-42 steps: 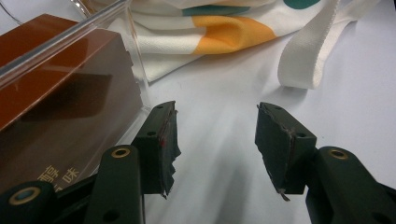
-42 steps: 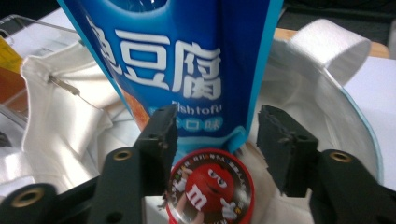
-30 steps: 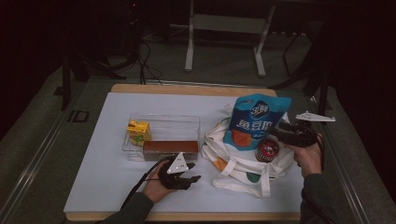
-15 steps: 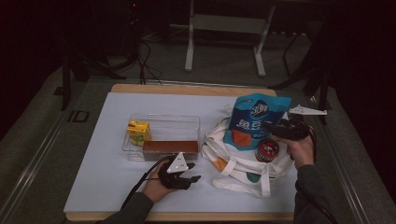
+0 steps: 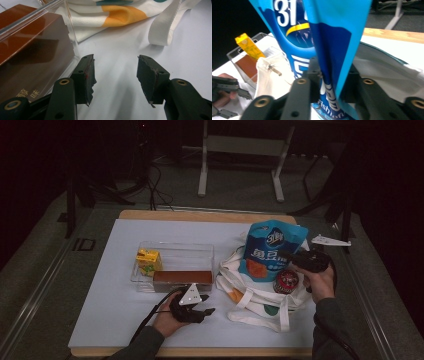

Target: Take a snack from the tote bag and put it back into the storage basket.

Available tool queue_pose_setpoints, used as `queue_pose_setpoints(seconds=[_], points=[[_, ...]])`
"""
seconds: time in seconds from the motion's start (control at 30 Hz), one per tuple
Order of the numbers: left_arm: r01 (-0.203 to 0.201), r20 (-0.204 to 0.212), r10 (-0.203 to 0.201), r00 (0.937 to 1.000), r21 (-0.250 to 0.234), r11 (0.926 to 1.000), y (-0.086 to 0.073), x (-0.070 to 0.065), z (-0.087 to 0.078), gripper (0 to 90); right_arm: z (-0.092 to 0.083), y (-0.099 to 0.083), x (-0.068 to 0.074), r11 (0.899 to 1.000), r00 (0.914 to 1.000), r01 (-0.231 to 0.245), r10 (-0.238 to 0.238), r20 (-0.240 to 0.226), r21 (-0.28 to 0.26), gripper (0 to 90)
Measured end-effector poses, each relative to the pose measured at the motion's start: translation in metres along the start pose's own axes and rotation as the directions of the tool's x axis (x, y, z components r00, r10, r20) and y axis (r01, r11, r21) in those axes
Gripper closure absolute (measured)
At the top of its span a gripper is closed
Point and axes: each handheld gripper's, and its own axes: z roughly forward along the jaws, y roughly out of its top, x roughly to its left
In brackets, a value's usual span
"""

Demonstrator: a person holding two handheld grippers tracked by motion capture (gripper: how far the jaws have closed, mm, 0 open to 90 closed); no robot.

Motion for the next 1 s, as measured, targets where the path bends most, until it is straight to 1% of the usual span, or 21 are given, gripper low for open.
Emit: queue_pose_setpoints(seconds=[0.03,0.07,0.1,0.23,0.37,0.47,0.57,0.8,1.0], points=[[-0.001,0.001,0.001,1.0000,0.000,1.0000,0.000,0.000,0.000,48.2,0.000,0.000,0.001,1.000,0.9999,0.012,-0.012,-0.004,-0.003,78.7],[-0.001,0.001,0.001,1.0000,0.000,1.0000,0.000,0.000,0.000,48.2,0.000,0.000,0.002,1.000,0.9999,0.014,-0.014,-0.009,-0.004,80.1],[-0.002,0.001,0.002,1.0000,0.000,1.0000,0.000,0.000,0.000,48.2,0.000,0.000,0.002,1.000,0.9998,0.012,-0.012,-0.014,-0.003,81.7],[-0.002,0.001,0.002,1.0000,0.000,1.0000,0.000,0.000,0.000,48.2,-0.001,0.002,0.005,1.000,1.0000,0.001,-0.001,-0.003,0.006,86.8],[-0.001,0.001,0.001,1.0000,0.000,1.0000,0.000,0.000,0.000,48.2,0.000,0.005,0.007,1.000,0.9998,-0.019,0.019,-0.009,0.001,87.7],[-0.001,0.002,0.001,1.0000,0.000,1.0000,0.000,0.000,0.000,48.2,0.001,0.007,0.009,1.000,0.9997,-0.022,0.022,-0.013,0.000,87.9],[-0.001,0.003,0.001,1.0000,0.000,1.0000,0.000,0.000,0.000,48.2,0.001,0.010,0.011,0.999,0.9992,-0.032,0.031,-0.023,-0.016,88.0],[0.000,0.004,0.000,1.0000,-0.001,1.0000,0.000,0.000,0.000,48.2,0.001,0.018,0.019,0.999,0.9990,-0.023,0.022,-0.038,-0.037,88.7],[0.000,0.004,0.000,1.0000,-0.002,1.0000,0.000,0.001,0.000,48.2,-0.003,0.030,0.028,0.998,0.9987,-0.010,0.007,-0.050,-0.057,88.9]])
